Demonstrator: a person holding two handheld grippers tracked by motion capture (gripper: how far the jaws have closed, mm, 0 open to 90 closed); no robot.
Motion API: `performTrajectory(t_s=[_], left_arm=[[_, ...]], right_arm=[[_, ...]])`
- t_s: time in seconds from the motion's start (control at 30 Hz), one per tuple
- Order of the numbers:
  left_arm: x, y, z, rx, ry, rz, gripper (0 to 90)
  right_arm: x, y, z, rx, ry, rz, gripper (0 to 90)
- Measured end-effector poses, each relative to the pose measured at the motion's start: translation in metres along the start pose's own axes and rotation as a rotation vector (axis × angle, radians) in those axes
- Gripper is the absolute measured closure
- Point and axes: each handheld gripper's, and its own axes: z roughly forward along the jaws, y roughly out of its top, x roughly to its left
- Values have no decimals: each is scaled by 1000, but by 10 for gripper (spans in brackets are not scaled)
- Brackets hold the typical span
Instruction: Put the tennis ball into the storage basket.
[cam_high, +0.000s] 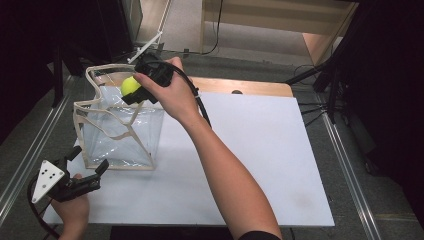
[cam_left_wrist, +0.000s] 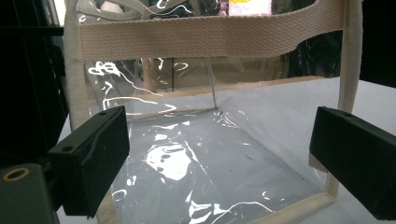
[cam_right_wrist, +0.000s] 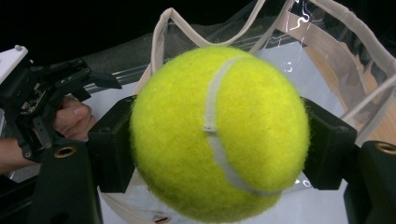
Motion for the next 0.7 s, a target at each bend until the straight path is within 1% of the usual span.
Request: performTrajectory(t_s=[0.03,0.23,0.27,0.3,0.5,0.53,0.6,0.63,0.7], left_arm=[[0,0,0,0,0,0,54],[0,0,0,3,-1,1,53],[0,0,0,3,-1,1,54],[0,0,0,4,-1,1,54],[-1,0,0,2,-2,-1,54],[0,0,0,4,-3,0,54],[0,0,0,4,-4,-1,54],[-1,0,0,3,-5,-3,54],[0,0,0,4,-5,-1,54]], right_arm=[[0,1,1,0,-4,4,239],[3,7,10,14,9,-1,239],[3,7,10,14,9,-1,239],[4,9,13,17,4,-6,240],[5,10,21,31,10,-8,239],[5,10,25,46,5,-8,239],[4,9,26,50,-1,-11,239],[4,9,28,65,-2,-11,239],[5,7,30,73,-1,-17,238]])
